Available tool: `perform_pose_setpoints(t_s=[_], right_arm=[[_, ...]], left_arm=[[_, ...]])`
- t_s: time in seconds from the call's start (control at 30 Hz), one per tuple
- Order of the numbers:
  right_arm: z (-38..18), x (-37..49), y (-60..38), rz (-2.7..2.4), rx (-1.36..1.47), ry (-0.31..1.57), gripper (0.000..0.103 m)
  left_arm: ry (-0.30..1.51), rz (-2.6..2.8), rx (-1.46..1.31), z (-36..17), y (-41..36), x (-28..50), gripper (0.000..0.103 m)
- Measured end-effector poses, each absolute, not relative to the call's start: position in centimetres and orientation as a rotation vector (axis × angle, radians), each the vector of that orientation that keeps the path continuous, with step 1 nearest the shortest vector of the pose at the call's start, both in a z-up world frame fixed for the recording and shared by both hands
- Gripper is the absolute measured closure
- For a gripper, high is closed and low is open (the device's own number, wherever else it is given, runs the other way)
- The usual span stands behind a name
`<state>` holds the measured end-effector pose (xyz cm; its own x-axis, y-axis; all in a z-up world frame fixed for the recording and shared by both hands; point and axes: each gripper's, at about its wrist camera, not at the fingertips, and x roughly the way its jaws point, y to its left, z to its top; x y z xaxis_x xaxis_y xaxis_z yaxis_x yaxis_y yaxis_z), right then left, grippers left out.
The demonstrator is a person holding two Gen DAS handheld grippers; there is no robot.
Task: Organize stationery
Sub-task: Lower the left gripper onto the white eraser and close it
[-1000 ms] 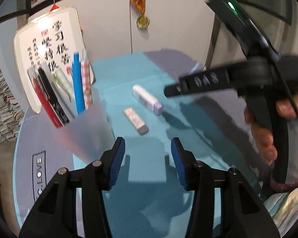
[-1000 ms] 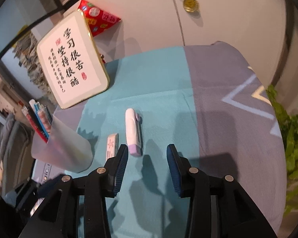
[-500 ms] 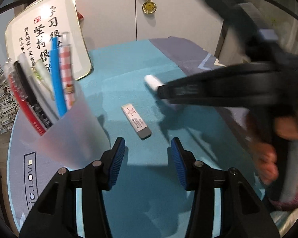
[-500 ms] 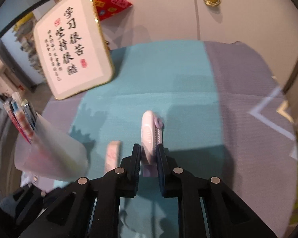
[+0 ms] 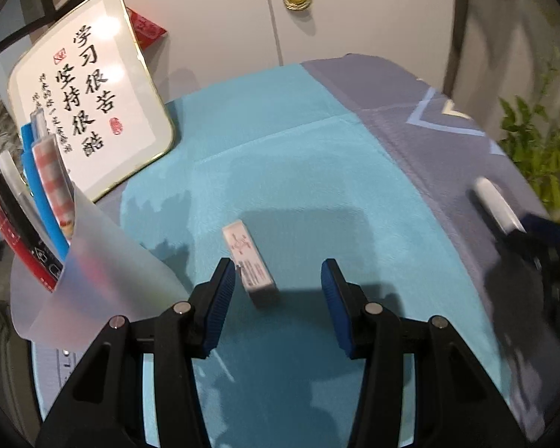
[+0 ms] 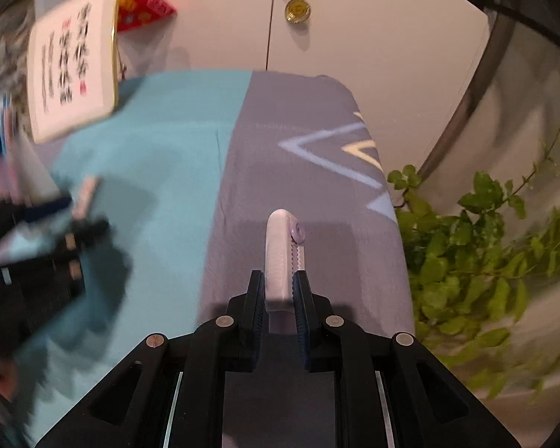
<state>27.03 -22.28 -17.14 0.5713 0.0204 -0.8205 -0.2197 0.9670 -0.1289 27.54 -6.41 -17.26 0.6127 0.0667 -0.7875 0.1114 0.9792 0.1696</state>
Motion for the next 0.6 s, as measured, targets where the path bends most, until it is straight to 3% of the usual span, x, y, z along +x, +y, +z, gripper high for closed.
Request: perform_pose_setpoints(t_s=[0.23, 0.3, 0.33, 0.37, 0.4, 0.47, 0.6], right_arm=[[-17.9, 25.6, -20.7, 0.225, -0.301, 0.905, 0.085], [-17.7, 25.2, -20.9, 0.291, -0.267, 0.899, 0.084], [-17.5, 25.2, -21.4, 0.337, -0.218, 0.902, 0.083], [-17.3, 25.2, -21.8, 0.366, -0.173, 0.903, 0.083], [-17.0, 25.2, -22.7, 0.398, -0.105, 0.9, 0.081], [-16.6, 25.5, -24.6, 0.418, 0.02, 0.887, 0.065], [-16.3, 25.9, -27.3, 0.361, 0.146, 0.867, 0.06]], left_arm=[[0.921, 0.011, 0.233, -17.6, -7.0, 28.6, 0.058], [0.915, 0.012, 0.228, -17.5, -7.0, 28.7, 0.072], [0.904, 0.006, 0.235, -17.3, -6.9, 28.5, 0.089], [0.907, -0.014, 0.226, -17.2, -6.8, 28.6, 0.097], [0.923, -0.054, 0.192, -17.0, -6.7, 28.5, 0.097], [0.972, -0.156, 0.095, -17.0, -6.1, 28.4, 0.098], [0.945, -0.201, 0.119, -16.7, -6.3, 26.1, 0.098]])
